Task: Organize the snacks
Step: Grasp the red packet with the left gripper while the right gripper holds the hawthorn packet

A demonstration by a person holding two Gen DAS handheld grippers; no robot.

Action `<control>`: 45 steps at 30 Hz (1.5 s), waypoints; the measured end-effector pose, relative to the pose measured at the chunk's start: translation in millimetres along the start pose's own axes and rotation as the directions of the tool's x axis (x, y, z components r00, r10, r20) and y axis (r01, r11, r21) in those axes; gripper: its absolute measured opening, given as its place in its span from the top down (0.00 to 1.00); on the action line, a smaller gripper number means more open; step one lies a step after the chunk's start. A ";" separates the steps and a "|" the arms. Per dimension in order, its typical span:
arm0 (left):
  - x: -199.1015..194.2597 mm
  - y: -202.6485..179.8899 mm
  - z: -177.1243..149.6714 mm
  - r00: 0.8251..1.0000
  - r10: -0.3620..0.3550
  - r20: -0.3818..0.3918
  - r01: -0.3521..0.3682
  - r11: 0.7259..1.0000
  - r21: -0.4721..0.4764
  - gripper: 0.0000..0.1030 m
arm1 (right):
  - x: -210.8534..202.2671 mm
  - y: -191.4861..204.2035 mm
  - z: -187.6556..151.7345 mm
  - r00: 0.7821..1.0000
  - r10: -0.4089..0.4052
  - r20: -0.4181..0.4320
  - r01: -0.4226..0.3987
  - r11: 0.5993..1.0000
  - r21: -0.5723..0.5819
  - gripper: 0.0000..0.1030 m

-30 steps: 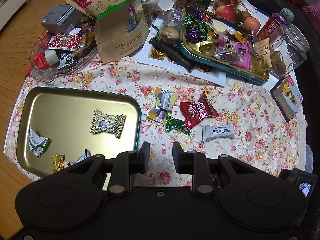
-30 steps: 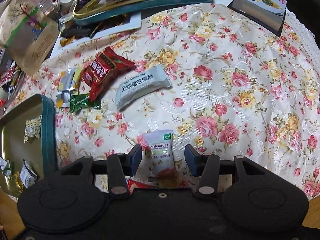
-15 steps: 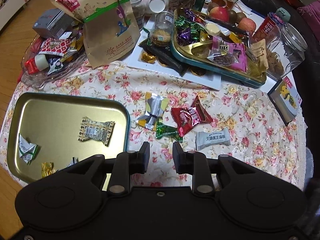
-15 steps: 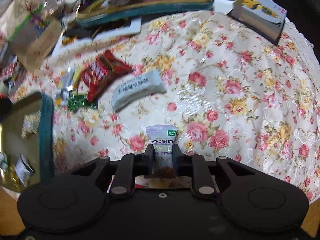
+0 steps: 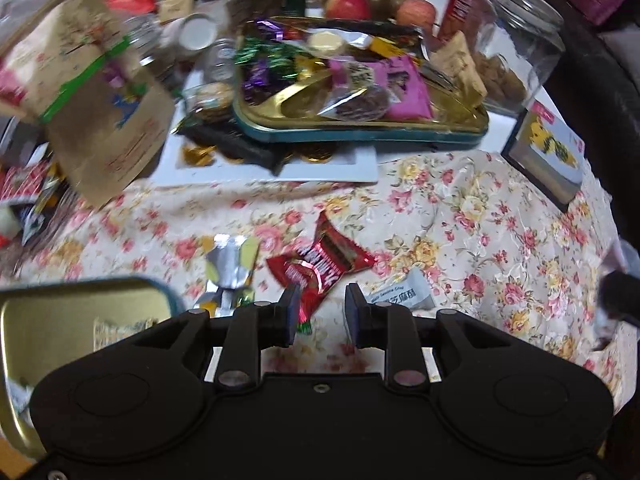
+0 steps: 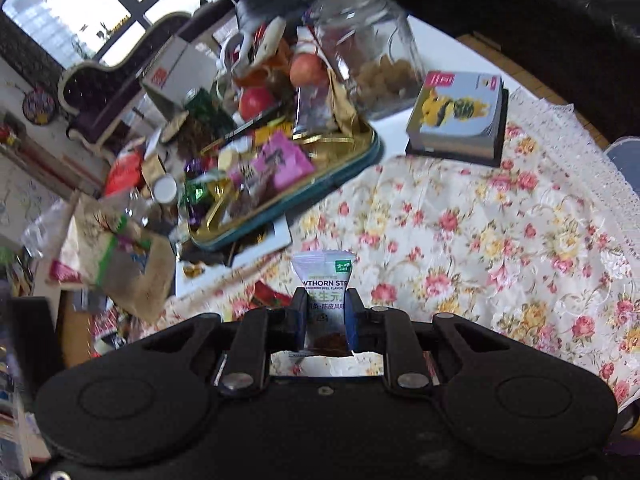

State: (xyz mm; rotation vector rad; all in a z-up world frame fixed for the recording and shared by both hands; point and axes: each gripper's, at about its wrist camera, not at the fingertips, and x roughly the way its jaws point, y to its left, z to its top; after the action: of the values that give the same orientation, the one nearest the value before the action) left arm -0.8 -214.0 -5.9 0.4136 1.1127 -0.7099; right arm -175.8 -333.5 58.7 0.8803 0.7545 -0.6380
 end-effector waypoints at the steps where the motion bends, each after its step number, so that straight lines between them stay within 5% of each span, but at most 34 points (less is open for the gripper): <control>1: 4.3 -1.4 2.0 1.000 0.002 0.000 -0.002 0.999 0.032 0.66 | -3.8 -1.5 2.9 1.000 0.007 0.007 -0.007 1.000 0.007 0.80; 5: 21.0 -6.0 4.5 1.000 0.016 0.017 -0.019 0.988 0.154 0.66 | -15.4 -10.9 9.3 0.999 0.038 0.014 -0.039 0.999 0.038 0.80; 9: 29.4 -7.8 6.8 0.999 -0.049 0.023 0.043 0.974 0.222 0.66 | -17.0 -13.9 10.3 0.999 0.051 0.016 -0.052 0.997 0.057 0.80; 15: 35.6 -19.8 3.1 0.997 -0.019 0.071 -0.011 0.915 0.403 0.66 | -15.6 -12.2 11.2 0.997 0.080 -0.003 -0.080 0.994 0.073 0.80; 20: 50.6 -19.3 1.2 0.999 -0.021 0.026 0.007 0.886 0.465 0.65 | -14.4 -10.7 9.4 0.995 0.102 -0.021 -0.100 0.992 0.078 0.80; 40: 88.8 -37.5 1.2 0.997 0.058 0.057 -0.078 0.885 0.460 0.35 | 0.2 -4.4 7.6 0.993 0.106 -0.060 -0.100 0.991 0.090 0.80; 45: 91.9 -37.3 1.7 0.996 0.074 0.054 -0.090 0.899 0.429 0.35 | -0.1 -1.4 6.7 0.991 0.117 -0.063 -0.111 0.990 0.086 0.80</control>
State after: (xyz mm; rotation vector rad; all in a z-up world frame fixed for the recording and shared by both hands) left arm -1.9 -270.1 -87.7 0.8183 0.8921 -0.8876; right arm -174.8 -339.9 61.0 1.0178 0.7374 -0.5426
